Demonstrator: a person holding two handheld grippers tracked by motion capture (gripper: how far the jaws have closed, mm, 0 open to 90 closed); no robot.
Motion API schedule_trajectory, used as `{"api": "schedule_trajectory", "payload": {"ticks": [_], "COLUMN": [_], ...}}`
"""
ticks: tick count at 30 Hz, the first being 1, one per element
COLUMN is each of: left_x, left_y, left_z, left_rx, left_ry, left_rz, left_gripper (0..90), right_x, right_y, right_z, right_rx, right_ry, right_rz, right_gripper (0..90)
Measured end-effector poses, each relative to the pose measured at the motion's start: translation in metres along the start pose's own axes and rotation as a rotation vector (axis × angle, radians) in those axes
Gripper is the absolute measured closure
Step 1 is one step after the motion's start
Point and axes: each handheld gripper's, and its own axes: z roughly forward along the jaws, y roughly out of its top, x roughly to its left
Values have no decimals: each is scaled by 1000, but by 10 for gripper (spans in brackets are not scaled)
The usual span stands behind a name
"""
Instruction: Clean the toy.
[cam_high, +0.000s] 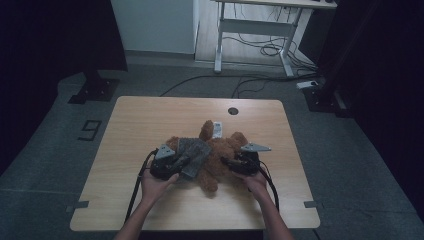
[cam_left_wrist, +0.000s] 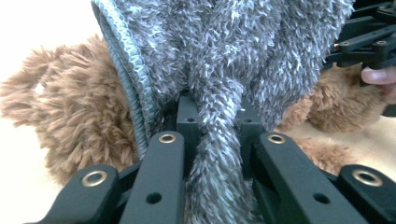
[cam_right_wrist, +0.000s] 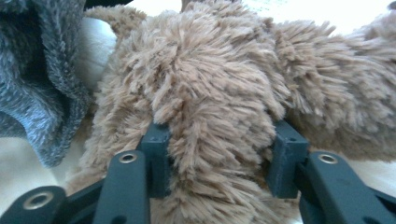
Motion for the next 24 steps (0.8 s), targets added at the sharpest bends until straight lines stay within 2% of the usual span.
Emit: {"api": "schedule_trajectory", "payload": {"ticks": [1,2,3,6,9,10,12,14,15,16,18,19,20,22,24], "left_x": [0,4,6,6,4,2,1,6,6,25,43,43,60,68,69], "left_y": [0,6,9,14,17,16,15,13,13,6,-2,-2,-15,-29,-34], "left_z": [0,10,13,18,18,12,3,-4,-4,-8,-10,-10,-8,-6,-7], "left_rx": [0,-9,-7,2,15,11,-2,11,11,39,59,59,92,113,99], "left_ry": [0,4,7,16,26,36,72,125,125,167,175,175,186,181,157], "left_rz": [0,-18,-26,-29,-14,3,34,58,58,17,-57,-57,-121,-156,-173], "left_gripper": [771,771,771,771,772,772,772,773,773,774,774,774,774,774,775], "right_x": [0,-4,-7,-15,-17,-17,-16,-16,-16,-16,-17,-17,-18,-18,-18], "right_y": [0,2,3,3,2,0,-3,-8,-8,-13,-17,-17,-21,-23,-24], "right_z": [0,2,3,4,2,0,-3,-7,-7,-11,-13,-13,-14,-15,-15], "right_rx": [0,-24,-30,-44,-42,-41,-49,-59,-59,-69,-82,-82,-93,-94,-96], "right_ry": [0,-36,-44,-42,-22,-11,3,13,13,24,32,32,43,50,52], "right_rz": [0,11,19,36,29,22,3,-11,-11,-7,-12,-12,-25,-28,-34], "right_gripper": [528,536,536,533,520,515,511,514,514,520,524,524,526,526,527]}}
